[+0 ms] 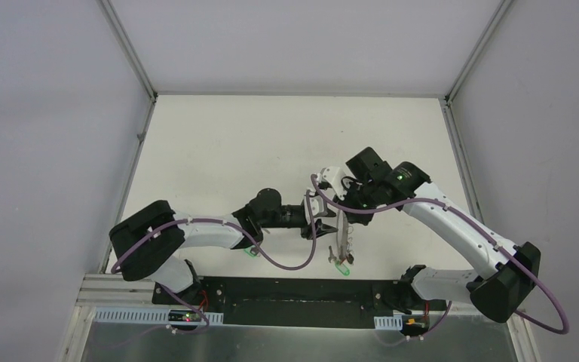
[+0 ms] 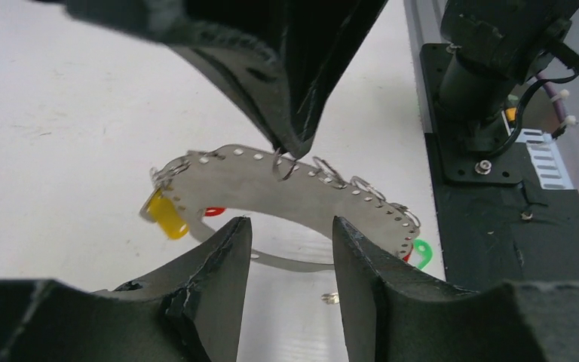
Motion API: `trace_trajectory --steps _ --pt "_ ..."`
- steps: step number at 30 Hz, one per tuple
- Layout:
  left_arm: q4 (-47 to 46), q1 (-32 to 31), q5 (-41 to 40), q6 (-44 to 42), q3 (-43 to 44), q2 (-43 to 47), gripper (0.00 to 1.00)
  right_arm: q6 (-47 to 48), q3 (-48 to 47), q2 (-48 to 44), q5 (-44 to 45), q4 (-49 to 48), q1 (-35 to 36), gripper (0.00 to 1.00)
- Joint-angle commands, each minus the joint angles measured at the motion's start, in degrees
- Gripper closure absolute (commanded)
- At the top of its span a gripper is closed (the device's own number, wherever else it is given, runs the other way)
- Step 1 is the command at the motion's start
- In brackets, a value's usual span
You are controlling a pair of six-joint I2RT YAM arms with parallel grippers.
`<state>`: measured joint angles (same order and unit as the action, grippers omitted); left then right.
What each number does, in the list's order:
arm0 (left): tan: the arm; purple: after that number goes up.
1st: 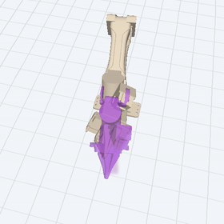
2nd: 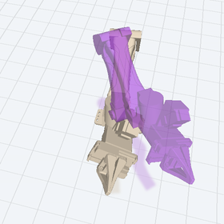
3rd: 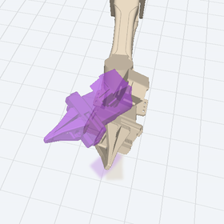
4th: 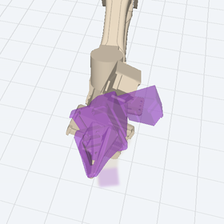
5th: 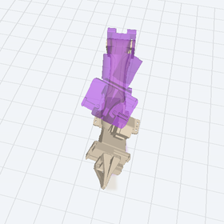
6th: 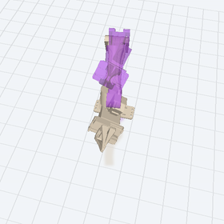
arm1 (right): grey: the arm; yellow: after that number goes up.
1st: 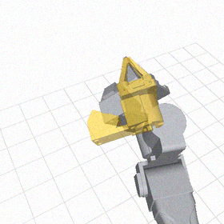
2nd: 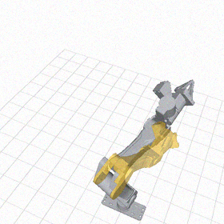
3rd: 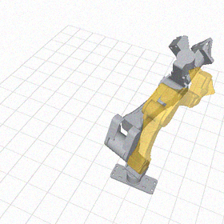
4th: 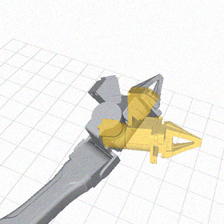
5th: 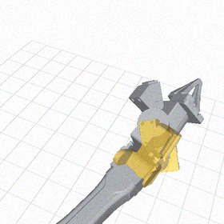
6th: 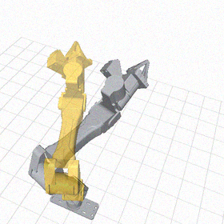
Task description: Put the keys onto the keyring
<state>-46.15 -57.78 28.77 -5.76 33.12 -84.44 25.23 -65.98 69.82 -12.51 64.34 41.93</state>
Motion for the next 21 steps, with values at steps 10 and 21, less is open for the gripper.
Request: trace_trajectory --steps 10,21 --pt "-1.7 -10.9 -18.7 4.4 5.2 -4.8 0.44 -4.2 -1.6 -0.1 0.9 -4.0 0.3 1.0" --pt "12.8 -17.9 -46.9 12.6 14.9 -8.3 0.37 -6.7 -2.9 0.7 0.8 -3.6 0.3 1.0"
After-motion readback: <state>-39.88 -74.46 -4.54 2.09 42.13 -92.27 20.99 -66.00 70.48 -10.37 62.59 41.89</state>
